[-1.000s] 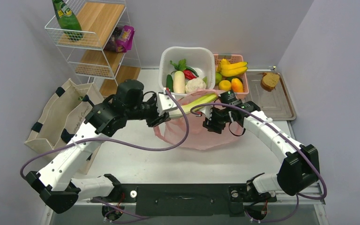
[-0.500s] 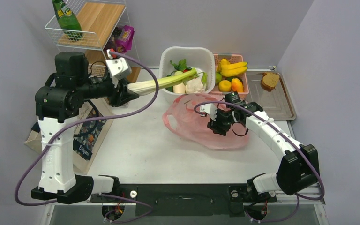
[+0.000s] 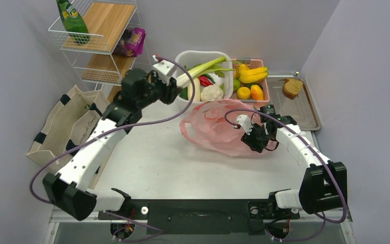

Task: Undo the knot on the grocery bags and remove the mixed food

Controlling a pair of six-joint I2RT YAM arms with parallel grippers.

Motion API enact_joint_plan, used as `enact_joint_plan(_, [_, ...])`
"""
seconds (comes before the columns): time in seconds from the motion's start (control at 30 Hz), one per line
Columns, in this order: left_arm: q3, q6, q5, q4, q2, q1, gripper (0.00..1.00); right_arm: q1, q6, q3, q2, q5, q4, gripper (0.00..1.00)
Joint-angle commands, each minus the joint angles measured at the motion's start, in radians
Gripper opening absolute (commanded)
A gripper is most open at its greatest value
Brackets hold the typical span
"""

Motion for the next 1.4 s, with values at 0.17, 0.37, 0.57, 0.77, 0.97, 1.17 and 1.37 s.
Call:
enact_joint_plan(0.17, [0.048, -0.035, -0.591, 0.722, 0.372, -0.159, 0.0, -0.173, -0.022, -0.064, -0.115, 0.153, -0.048, 0.47])
enact_joint_plan(0.37, [0.105, -0.029, -0.578, 0.859, 0.607, -0.172, 0.0, -0.313, -0.071, -0.075, -0.149, 0.215, -0.11, 0.45])
enact_joint_plan(0.57, [0.188, -0.091, -0.532, 0.819, 0.768, -0.182, 0.0, -0.468, -0.16, -0.044, -0.177, 0.263, -0.207, 0.44])
enact_joint_plan(0.77, [0.228, -0.157, -0.467, 0.664, 0.798, -0.185, 0.32, -0.626, -0.229, -0.002, -0.184, 0.303, -0.261, 0.43])
enact_joint_plan(0.97, [0.239, -0.174, -0.351, 0.493, 0.681, -0.175, 0.68, -0.681, -0.202, 0.119, -0.163, 0.163, -0.353, 0.54])
enact_joint_plan(1.17, [0.242, -0.123, -0.122, 0.248, 0.52, -0.133, 0.72, -0.681, -0.196, 0.266, -0.169, -0.014, -0.493, 0.64])
enact_joint_plan(1.37, [0.195, -0.135, 0.227, 0.032, 0.328, 0.048, 0.74, -0.658, -0.236, 0.407, -0.232, -0.174, -0.631, 0.68])
